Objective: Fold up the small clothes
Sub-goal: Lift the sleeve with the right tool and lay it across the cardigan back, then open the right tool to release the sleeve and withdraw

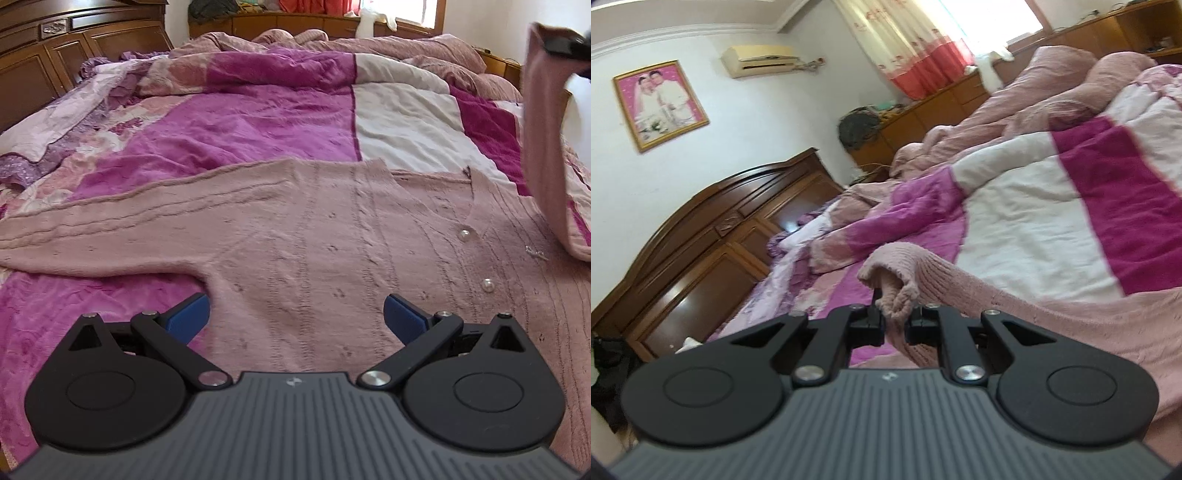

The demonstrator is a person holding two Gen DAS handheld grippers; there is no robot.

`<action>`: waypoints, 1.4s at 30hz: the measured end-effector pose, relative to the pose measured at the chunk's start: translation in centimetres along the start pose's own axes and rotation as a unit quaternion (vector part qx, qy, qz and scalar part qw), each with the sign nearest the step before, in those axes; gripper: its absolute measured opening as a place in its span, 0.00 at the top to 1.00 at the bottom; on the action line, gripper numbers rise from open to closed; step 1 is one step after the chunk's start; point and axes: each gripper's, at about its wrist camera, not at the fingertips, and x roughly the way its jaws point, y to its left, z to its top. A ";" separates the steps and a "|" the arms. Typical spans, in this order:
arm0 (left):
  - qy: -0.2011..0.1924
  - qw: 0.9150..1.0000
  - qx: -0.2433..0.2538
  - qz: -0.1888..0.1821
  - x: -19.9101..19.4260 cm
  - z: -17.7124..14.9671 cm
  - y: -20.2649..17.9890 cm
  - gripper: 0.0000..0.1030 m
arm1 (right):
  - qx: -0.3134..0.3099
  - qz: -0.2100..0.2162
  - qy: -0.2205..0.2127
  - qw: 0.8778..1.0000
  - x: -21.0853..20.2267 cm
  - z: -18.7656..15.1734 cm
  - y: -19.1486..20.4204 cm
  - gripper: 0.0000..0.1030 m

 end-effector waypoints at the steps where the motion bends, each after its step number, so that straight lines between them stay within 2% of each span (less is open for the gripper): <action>1: -0.002 1.000 -0.002 0.003 -0.3 -0.1 0.4 0.00 | 0.001 0.007 0.003 1.000 0.7 -0.4 0.6 0.88; 5: -0.004 1.000 -0.011 0.014 -0.9 -0.4 1.8 0.00 | 0.014 0.029 0.023 0.999 3.3 -2.1 1.8 0.88; 16: -0.001 0.999 -0.021 0.035 -1.4 -1.4 3.9 0.00 | 0.012 0.041 0.080 0.996 8.5 -6.7 2.9 0.88; 22: 0.002 0.999 -0.032 0.044 -1.0 -1.6 4.7 0.00 | -0.010 0.053 0.099 0.994 10.6 -9.1 5.0 0.88; 26: 0.006 0.998 -0.039 0.045 -0.8 -1.7 5.1 0.00 | -0.057 0.030 0.120 0.991 13.1 -11.3 6.2 0.87; 30: 0.010 0.998 -0.042 0.045 -0.5 -1.8 5.2 0.00 | -0.048 0.006 0.150 0.988 15.7 -13.5 5.5 0.84; 31: 0.011 0.998 -0.042 0.045 -0.4 -1.9 5.1 0.00 | -0.041 -0.003 0.159 0.986 16.1 -13.9 5.2 0.83; 33: 0.012 0.998 -0.041 0.044 -0.4 -1.9 5.1 0.00 | -0.022 -0.002 0.169 0.985 16.2 -14.5 4.7 0.74; 35: 0.010 0.998 -0.038 0.041 -0.5 -1.9 5.1 0.00 | -0.004 0.027 0.179 0.984 15.7 -14.7 4.4 0.49; 36: 0.009 0.998 -0.037 0.040 -0.4 -1.8 5.1 0.00 | 0.000 0.039 0.179 0.983 15.2 -14.7 4.4 0.44; 39: 0.006 0.999 -0.034 0.041 -0.4 -1.5 5.0 0.00 | -0.014 0.058 0.166 0.984 13.4 -14.2 4.4 0.42; 42: 0.003 0.999 -0.034 0.037 -0.2 -0.9 4.9 0.00 | -0.020 0.044 0.155 0.987 11.2 -13.2 3.6 0.42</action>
